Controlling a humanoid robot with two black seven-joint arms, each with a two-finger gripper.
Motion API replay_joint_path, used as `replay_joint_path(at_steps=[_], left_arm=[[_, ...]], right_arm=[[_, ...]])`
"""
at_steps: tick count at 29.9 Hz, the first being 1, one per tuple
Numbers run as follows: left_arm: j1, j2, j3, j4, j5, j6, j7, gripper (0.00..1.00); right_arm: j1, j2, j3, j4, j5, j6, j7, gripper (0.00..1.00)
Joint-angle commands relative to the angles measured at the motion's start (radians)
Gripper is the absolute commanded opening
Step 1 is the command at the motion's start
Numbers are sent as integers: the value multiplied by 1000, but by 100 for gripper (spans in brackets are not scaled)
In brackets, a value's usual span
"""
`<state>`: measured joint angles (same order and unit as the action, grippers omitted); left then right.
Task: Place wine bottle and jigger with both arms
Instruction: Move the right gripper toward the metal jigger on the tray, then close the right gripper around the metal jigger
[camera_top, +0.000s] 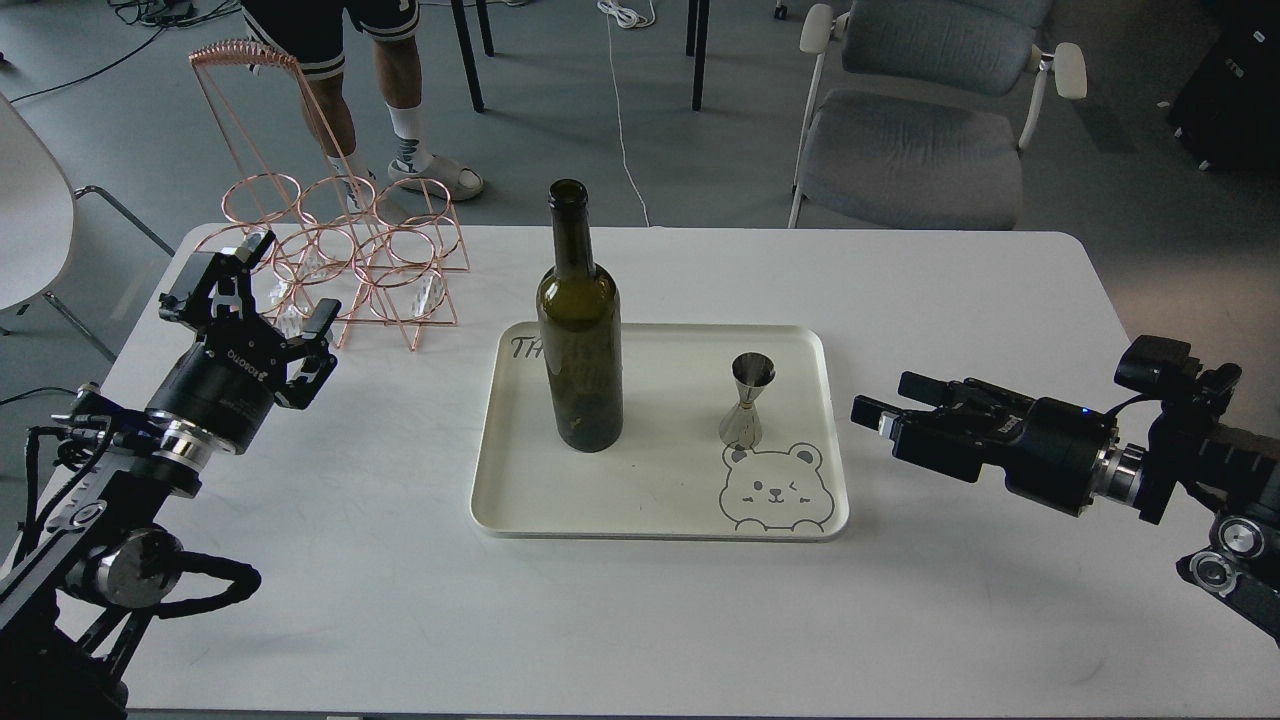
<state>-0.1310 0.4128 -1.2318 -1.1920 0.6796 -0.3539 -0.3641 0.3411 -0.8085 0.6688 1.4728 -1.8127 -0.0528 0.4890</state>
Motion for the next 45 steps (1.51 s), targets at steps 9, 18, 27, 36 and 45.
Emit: replay_joint_path(at_steps=[9,18,27,36,45], left_arm=[[-1,3,0,0,0,1,1,98],[-1,3,0,-1,0,0,1,98],[-4,6,-3,-3,0,1,1,98],[-4,8,-5,-31,0,6,1,98],[-4,9,-5,-38,0,7,2,98]], right_arm=[[-2,219,-12,-215,-330,-174,0,99],[75,356,-15,-373,-369,-231,0,99],[121,471,-18,-486,-369,-236,0,98],[133,529,-20,-566,-369,-252,0,92],[134,545,-31,-577,-369,-269,0,66]])
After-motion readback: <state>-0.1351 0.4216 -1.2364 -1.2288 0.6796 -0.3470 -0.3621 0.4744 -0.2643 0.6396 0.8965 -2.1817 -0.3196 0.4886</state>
